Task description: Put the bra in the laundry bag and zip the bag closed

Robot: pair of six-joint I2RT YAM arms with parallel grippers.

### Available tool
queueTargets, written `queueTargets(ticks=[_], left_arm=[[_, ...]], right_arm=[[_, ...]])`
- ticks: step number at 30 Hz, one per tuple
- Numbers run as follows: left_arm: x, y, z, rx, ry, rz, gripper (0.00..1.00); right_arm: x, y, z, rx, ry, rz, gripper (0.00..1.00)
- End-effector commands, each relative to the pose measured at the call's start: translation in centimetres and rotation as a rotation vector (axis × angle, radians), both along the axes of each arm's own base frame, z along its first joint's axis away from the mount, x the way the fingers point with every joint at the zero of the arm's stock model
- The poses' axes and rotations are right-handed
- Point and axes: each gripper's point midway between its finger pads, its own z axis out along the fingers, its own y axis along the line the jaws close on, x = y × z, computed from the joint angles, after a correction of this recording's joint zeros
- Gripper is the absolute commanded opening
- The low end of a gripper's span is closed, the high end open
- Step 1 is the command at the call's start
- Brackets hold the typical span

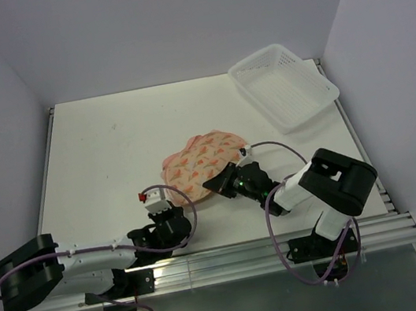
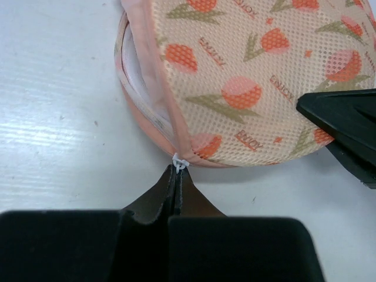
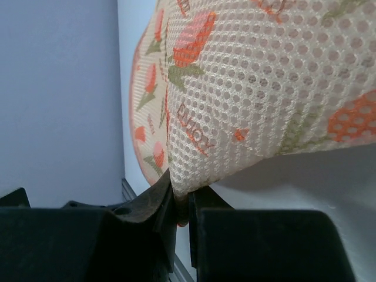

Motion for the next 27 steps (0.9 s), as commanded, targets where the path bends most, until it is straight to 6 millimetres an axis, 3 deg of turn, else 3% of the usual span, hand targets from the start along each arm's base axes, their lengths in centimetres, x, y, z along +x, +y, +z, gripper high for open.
queueTargets(ticks=[1,6,7,8,9,10,11,13,14,16,18,19,21,24,27], left_arm=[[-0.6,3.3,-1.5,0.069,0.026,0.055,0.00],[-0.8,4.1,-1.2,0.053,0.022,0.062,0.00],[-0.9,4.0,-0.9,0.041,0.021,0.057,0.00],[-0.9,3.7,-0.5,0.021,0.016,0.045,0.00],[-1.0,3.3,-0.3,0.000,0.018,0.026,0.00],[-1.1,1.5,0.6,-0.085,0.015,-0.017,0.00],[-1.3,0.9,0.8,-0.102,0.013,-0.047,0.00],[-1.5,-0.6,1.5,-0.158,0.022,-0.076,0.00],[-1.1,-1.8,2.3,-0.189,0.012,-0.083,0.00],[-0.9,-3.5,3.3,-0.222,0.005,-0.111,0.00],[-0.8,-6.3,4.7,-0.273,-0.004,-0.166,0.00],[-0.8,-7.1,4.9,-0.286,-0.002,-0.182,0.00],[-0.9,-9.0,5.6,-0.332,0.004,-0.218,0.00],[-1.1,-10.5,5.1,-0.341,0.027,-0.251,0.00],[-1.7,-10.7,4.5,-0.340,0.044,-0.268,0.00]], right_arm=[[1.0,-0.1,1.3,-0.039,-0.071,0.058,0.00],[0.5,0.4,0.2,-0.162,-0.076,0.192,0.00],[1.7,0.5,0.8,-0.188,-0.111,0.211,0.01],[1.4,0.1,-0.4,-0.240,-0.064,0.242,0.07],[1.5,0.2,-0.4,-0.260,-0.061,0.262,0.18],[1.8,0.0,-0.4,-0.284,-0.063,0.264,0.54],[1.6,0.1,-0.4,-0.313,-0.067,0.282,0.73],[0.4,0.1,-0.1,-0.292,-0.056,0.296,0.99],[-0.4,0.9,1.0,-0.239,-0.086,0.313,1.00],[-2.7,0.2,-0.5,-0.209,-0.025,0.312,1.00],[-4.1,0.2,-0.3,-0.169,-0.042,0.275,1.00],[-5.4,-0.6,-1.6,-0.151,0.013,0.257,1.00],[-6.5,-0.2,-0.8,-0.076,-0.003,0.251,1.00],[-6.5,-0.3,0.5,0.011,-0.020,0.211,1.00],[-5.9,-0.8,1.3,0.035,-0.045,0.162,1.00]])
